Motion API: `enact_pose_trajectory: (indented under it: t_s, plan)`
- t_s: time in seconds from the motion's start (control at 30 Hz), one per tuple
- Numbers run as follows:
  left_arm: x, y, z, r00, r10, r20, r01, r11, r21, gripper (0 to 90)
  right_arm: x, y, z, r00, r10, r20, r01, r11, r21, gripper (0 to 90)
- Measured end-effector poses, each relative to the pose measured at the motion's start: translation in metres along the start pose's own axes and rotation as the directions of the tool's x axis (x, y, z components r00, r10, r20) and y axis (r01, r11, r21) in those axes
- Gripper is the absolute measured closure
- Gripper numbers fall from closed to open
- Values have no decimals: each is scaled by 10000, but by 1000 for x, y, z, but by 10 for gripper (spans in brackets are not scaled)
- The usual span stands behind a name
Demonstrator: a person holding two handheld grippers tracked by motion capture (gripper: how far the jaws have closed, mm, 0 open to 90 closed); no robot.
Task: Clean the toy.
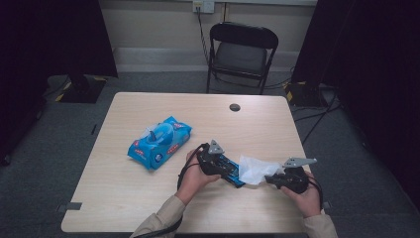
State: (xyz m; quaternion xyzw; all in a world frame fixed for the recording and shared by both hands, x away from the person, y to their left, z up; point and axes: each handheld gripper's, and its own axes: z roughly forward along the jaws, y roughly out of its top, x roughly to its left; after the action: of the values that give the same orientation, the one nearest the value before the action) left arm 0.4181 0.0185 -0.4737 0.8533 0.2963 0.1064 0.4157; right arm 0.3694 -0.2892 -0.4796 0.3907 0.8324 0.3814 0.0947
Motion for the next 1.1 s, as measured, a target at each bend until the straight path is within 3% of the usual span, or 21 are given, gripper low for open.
enact_pose_trajectory:
  t_s: [0.27, 0.47, 0.7, 0.83, 1.1]
  plan:
    - [0, -1, 6, 9992, 410, 13, -410, 9991, 76, 253, -3, -6, -2, 9995, 62, 298, -71, 9996, 286, 620]
    - [-1, 0, 10, 9987, 501, 120, -503, 9985, 198, 190, -8, -9, -3, 9973, 470, 563, -499, 9975, 501, 470]
    - [1, -1, 12, 9983, 523, 270, -529, 9984, 204, 148, -11, -7, -10, 9937, 693, 886, -697, 9976, 6, 375]
    - [2, -1, 12, 9988, 392, 299, -398, 9990, 186, 135, -11, -3, -13, 9908, 744, 1128, -674, 9956, -645, 289]
    - [3, -2, 17, 9984, 421, 389, -427, 9990, 141, 62, -6, 7, 4, 9919, 310, 1229, -235, 9978, -621, 268]
